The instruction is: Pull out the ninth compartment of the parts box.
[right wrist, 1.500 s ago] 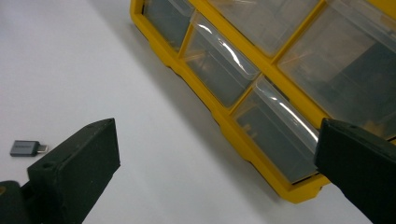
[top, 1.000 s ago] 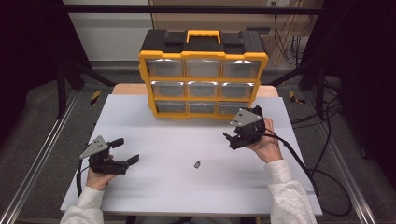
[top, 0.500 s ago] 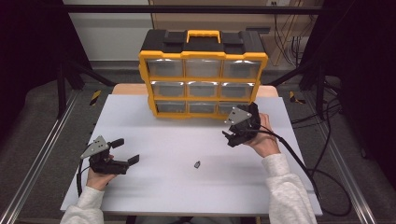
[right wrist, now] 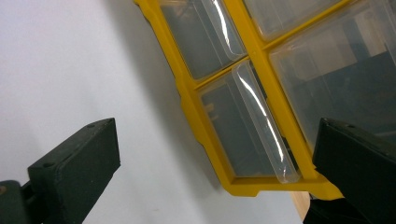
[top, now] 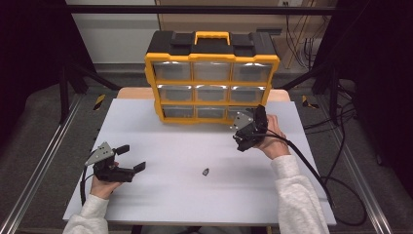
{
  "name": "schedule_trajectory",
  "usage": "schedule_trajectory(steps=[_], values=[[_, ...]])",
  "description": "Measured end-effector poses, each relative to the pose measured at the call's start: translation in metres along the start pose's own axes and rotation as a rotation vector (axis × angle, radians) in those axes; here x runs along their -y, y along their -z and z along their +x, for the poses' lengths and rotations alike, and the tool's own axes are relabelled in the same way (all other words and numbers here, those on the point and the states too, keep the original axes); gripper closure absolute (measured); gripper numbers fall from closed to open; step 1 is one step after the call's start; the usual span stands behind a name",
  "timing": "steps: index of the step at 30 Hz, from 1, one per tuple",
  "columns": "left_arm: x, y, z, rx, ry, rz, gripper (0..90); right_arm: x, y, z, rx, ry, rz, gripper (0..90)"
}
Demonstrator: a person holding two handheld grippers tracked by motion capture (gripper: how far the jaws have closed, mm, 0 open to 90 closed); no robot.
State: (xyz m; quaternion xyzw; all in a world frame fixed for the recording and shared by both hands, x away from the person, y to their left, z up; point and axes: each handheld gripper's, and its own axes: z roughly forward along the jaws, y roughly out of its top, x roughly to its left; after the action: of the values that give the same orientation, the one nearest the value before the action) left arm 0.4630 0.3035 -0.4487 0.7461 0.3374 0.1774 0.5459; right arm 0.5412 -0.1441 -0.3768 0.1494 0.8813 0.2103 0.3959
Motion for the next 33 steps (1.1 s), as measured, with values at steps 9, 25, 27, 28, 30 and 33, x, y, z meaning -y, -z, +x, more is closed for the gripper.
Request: schedule_trajectory(steps=[9, 25, 27, 28, 30, 33], values=[[0.0, 0.0, 0.001, -0.005, 0.0, 0.0, 0.0, -0.005, -0.011, 0.005, 0.033, 0.064, 0.032, 1.3], [0.001, 0.0, 0.001, -0.008, -0.002, 0.003, 0.0, -0.003, -0.026, 0.008, 0.081, 0.134, 0.06, 0.9], [0.001, 0.0, 0.001, -0.009, -0.002, 0.002, 0.0, -0.003, -0.028, 0.009, 0.086, 0.14, 0.062, 0.7], [0.001, 0.0, 0.001, -0.009, -0.002, 0.002, 0.0, -0.003, -0.029, 0.009, 0.091, 0.138, 0.064, 0.4], [0.001, 0.0, 0.001, -0.009, -0.002, 0.003, 0.0, -0.003, -0.032, 0.009, 0.112, 0.155, 0.065, 0.2], [0.001, 0.0, 0.001, -0.007, 0.001, 0.005, 0.0, -0.002, -0.035, 0.009, 0.119, 0.165, 0.068, 0.2]])
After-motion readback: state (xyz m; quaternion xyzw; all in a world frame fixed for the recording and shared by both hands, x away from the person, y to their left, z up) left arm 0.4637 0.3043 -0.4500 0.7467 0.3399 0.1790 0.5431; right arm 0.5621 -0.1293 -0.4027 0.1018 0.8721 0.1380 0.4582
